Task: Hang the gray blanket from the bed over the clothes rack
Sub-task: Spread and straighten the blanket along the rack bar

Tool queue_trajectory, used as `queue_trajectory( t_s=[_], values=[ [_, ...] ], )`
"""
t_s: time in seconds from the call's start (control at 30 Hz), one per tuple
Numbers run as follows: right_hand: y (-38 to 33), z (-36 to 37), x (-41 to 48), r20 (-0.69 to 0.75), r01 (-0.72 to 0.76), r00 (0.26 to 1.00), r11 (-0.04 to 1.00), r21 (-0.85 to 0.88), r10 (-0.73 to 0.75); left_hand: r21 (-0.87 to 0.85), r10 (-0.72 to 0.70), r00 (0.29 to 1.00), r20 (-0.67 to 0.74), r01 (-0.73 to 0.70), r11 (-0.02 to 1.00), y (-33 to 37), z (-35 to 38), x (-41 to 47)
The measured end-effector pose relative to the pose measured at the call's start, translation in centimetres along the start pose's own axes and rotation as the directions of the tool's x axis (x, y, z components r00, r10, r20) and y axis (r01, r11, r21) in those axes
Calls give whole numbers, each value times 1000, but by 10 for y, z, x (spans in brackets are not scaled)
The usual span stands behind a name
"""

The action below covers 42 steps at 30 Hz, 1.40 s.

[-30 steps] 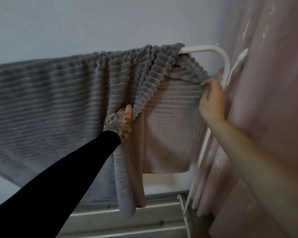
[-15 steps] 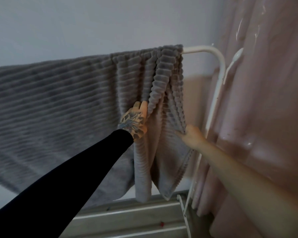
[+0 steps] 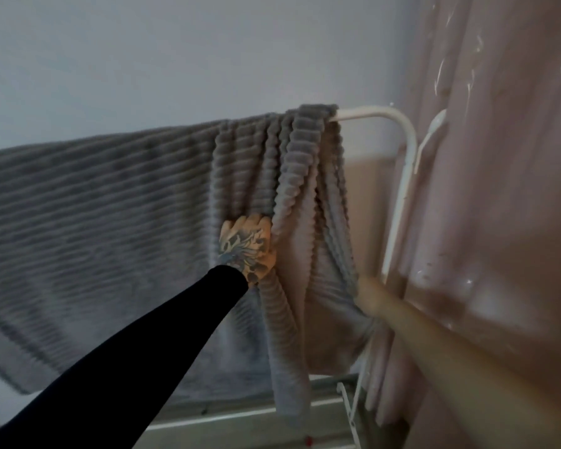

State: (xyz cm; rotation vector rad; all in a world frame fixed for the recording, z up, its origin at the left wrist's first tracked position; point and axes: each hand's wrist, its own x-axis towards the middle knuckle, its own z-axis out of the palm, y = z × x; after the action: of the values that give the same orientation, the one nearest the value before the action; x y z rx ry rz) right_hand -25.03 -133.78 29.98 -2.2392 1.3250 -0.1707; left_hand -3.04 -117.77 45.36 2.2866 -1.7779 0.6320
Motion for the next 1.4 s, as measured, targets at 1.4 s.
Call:
queue_trajectory(
  t_s=[1.4],
  values=[
    [-438,32,-84,-391,686,715,474,552,-580,-204,-402,915,-37,387,899,-285,-103,-158]
  ],
)
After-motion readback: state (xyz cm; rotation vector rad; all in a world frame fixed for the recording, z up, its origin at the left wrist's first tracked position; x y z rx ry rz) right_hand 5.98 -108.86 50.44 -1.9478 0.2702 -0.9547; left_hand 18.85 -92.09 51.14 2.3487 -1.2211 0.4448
